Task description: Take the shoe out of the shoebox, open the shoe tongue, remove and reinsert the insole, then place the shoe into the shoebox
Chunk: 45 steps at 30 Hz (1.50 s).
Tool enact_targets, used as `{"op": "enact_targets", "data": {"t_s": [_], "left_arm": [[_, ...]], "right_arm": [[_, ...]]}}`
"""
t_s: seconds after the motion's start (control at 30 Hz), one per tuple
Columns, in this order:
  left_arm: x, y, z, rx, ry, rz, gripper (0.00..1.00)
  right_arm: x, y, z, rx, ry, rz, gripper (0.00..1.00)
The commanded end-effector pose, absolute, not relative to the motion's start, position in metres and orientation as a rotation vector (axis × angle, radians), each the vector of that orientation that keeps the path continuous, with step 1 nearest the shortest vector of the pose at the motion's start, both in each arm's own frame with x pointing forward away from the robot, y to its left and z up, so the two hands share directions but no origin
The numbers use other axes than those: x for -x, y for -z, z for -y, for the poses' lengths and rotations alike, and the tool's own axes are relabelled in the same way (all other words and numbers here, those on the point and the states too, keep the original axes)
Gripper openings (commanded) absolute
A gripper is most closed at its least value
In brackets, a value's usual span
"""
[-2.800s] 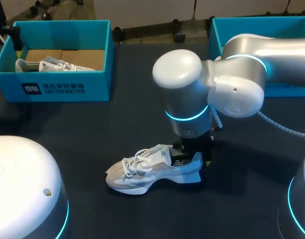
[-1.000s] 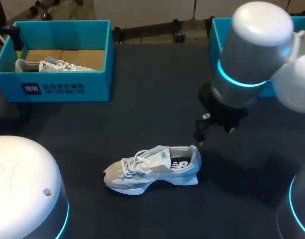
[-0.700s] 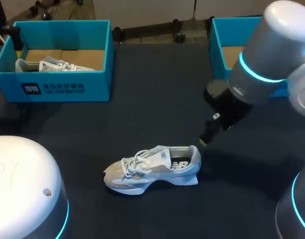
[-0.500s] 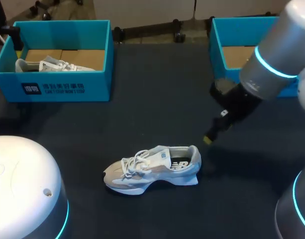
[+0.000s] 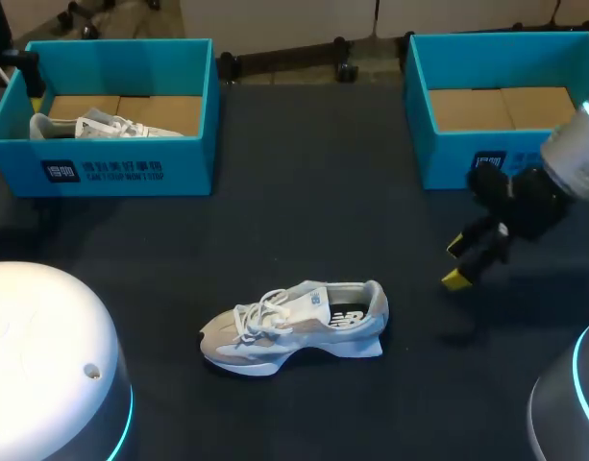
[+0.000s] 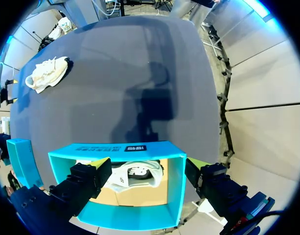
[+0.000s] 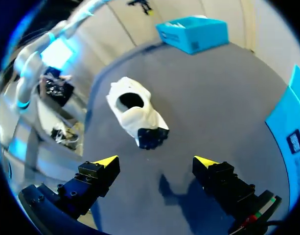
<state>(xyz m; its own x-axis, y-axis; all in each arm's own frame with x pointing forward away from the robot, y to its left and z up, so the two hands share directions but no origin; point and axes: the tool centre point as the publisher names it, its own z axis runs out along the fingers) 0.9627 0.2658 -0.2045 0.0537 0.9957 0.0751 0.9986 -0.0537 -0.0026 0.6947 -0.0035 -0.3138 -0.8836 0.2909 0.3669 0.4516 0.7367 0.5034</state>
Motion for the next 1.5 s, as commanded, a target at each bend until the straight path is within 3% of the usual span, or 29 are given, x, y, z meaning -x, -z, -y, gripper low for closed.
{"op": "enact_targets", "data": {"t_s": [0.03,0.9,1.5], "left_arm": [[-0.961,0.205,-0.266,2.243,0.087,2.124,1.0],[-0.961,0.205,-0.266,2.243,0.087,2.124,1.0],[-0.961,0.205,-0.266,2.243,0.087,2.124,1.0]], "right_arm": [[-0.692,0.321,0.011,0.203,1.444,2.41,1.0],[-0.678,0.367,0.006,0.204,1.633,2.545,1.0],[-0.671,0.394,-0.04,0.229,1.599,2.536,1.0]]}}
